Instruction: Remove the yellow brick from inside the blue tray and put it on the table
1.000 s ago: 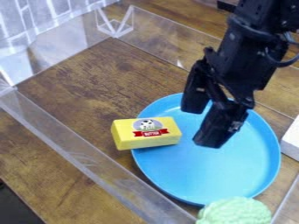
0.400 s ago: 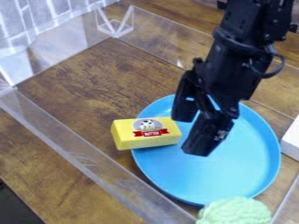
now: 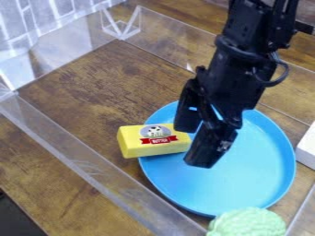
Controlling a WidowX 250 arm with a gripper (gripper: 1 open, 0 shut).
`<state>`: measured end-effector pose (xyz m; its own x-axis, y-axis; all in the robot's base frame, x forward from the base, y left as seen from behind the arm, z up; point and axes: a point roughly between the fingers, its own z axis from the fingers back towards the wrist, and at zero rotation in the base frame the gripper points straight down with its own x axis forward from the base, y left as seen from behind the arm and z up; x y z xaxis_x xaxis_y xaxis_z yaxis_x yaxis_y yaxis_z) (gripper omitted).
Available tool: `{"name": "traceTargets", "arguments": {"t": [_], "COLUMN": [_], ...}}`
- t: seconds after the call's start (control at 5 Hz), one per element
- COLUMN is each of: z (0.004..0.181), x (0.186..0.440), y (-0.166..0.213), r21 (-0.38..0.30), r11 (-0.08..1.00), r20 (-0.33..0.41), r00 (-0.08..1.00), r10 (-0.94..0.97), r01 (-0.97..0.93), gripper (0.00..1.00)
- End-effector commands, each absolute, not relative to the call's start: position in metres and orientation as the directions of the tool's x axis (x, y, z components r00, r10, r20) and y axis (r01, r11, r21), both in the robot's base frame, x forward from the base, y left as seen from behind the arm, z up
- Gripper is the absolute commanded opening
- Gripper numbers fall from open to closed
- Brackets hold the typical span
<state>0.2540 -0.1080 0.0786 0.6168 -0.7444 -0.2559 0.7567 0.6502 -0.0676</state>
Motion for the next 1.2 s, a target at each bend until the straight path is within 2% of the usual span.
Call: {"name": "traceTargets", "arguments": {"t": [0.0, 1.0], "z": [0.083, 0.075], "x": [0.258, 0.258], "y": [-0.101, -0.083], "r21": [-0.06, -0.074], "r11": [0.669, 0.72], "r20": [-0.229, -0.208], "r00": [0.642, 0.696], "r10": [-0.732, -0.688], "r01": [0.741, 0.69], "gripper": [1.0, 1.0]}}
